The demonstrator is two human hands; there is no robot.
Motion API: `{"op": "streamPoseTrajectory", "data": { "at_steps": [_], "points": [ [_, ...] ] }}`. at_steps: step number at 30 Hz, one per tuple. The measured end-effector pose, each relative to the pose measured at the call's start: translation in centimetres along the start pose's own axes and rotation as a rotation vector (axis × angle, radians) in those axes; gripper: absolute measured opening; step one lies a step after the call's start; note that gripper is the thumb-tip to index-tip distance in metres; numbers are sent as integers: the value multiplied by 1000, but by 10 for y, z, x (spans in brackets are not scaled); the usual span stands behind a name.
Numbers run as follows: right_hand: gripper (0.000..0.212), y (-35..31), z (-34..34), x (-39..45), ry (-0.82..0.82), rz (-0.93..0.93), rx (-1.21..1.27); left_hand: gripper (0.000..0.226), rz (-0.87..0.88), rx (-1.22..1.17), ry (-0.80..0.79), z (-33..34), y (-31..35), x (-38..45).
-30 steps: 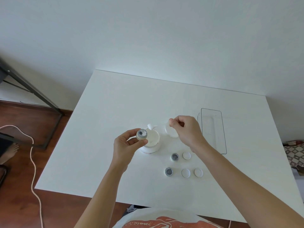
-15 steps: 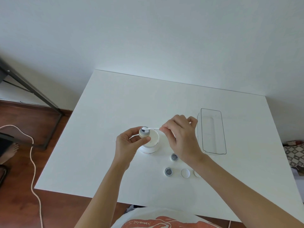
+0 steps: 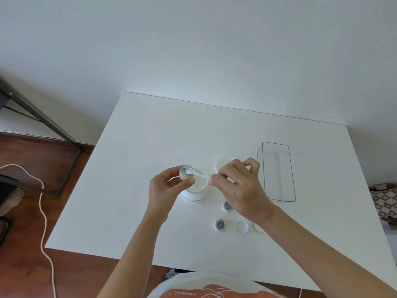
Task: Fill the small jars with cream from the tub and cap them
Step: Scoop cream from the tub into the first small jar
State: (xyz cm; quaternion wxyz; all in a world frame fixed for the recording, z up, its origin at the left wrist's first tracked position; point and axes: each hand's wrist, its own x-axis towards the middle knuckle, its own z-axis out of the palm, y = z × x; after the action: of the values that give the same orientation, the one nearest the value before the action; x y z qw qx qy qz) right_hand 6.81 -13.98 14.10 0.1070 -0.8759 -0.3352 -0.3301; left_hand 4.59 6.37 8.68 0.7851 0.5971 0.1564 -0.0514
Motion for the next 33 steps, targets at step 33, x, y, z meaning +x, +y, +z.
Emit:
{"op": "streamPoseTrajectory", "data": {
  "at_steps": [33],
  "points": [
    [25, -8, 76, 8, -712, 407, 210, 36, 10, 8, 68, -19, -5, -6]
  ]
}}
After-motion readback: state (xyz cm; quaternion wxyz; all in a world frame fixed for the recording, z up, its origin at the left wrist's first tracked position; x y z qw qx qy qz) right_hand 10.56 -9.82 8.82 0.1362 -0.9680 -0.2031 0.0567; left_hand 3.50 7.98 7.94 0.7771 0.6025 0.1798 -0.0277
